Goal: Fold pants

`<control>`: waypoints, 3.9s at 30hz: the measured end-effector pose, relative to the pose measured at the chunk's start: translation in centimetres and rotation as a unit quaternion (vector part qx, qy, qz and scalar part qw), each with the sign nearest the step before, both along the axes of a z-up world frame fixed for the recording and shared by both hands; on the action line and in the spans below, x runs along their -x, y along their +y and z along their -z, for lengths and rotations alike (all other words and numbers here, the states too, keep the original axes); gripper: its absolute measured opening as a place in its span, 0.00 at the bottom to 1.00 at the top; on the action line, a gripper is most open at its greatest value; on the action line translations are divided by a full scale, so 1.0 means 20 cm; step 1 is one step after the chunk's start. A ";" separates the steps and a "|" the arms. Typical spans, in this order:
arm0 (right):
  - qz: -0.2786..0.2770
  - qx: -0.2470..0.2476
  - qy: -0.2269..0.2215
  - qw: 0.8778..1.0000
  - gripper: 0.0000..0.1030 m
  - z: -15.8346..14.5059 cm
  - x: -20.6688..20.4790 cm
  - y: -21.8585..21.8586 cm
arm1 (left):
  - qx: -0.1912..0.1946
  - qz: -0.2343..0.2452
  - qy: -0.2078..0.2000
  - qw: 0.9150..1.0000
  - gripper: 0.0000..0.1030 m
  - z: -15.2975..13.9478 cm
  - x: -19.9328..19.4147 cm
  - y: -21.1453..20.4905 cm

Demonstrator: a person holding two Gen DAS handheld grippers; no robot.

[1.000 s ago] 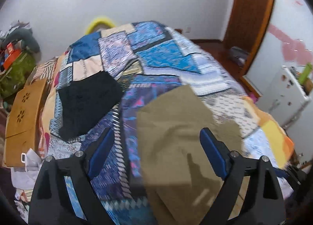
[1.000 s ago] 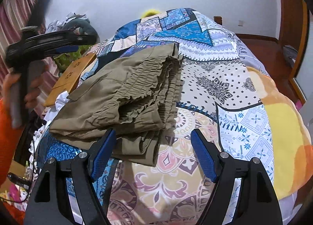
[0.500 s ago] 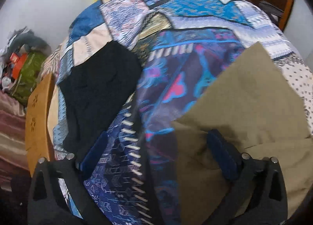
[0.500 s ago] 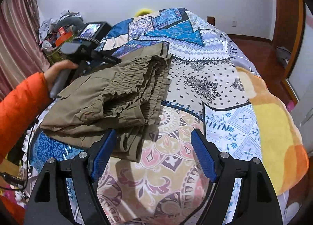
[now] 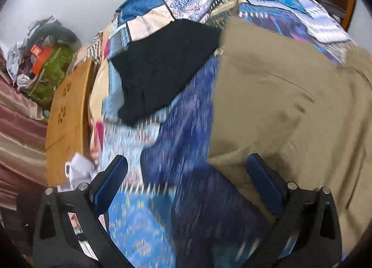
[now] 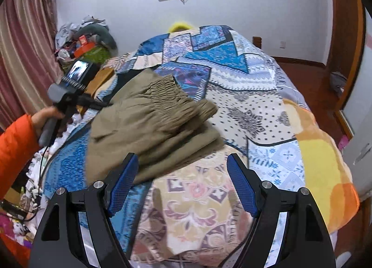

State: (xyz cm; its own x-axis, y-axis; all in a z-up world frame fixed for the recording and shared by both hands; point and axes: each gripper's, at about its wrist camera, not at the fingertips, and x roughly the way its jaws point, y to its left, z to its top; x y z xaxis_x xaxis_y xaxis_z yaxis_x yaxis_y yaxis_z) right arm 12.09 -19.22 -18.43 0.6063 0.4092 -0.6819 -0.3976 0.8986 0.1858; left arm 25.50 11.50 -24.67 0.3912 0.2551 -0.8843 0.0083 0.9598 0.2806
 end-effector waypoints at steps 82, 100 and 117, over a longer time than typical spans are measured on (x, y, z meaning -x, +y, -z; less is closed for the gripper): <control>-0.049 0.026 0.024 0.998 0.61 0.01 -0.64 0.10 | 0.192 0.026 -0.137 0.972 0.67 -0.37 0.06 -0.08; -0.061 -0.023 0.141 0.988 0.72 0.29 -0.64 0.07 | 0.344 -0.040 -0.013 0.938 0.78 0.04 0.07 0.18; -0.037 -0.067 0.130 0.989 0.11 0.22 -0.71 0.10 | 0.256 -0.009 -0.083 0.963 0.10 -0.15 -0.04 0.01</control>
State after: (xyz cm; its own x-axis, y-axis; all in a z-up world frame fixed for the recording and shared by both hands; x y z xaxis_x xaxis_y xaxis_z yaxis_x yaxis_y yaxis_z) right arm 26.31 -17.30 -22.82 0.3820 0.5434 -0.7476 -0.3850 0.8289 0.4058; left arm 26.28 11.66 -21.65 0.5376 -0.1892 -0.8217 -0.0133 0.9725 -0.2326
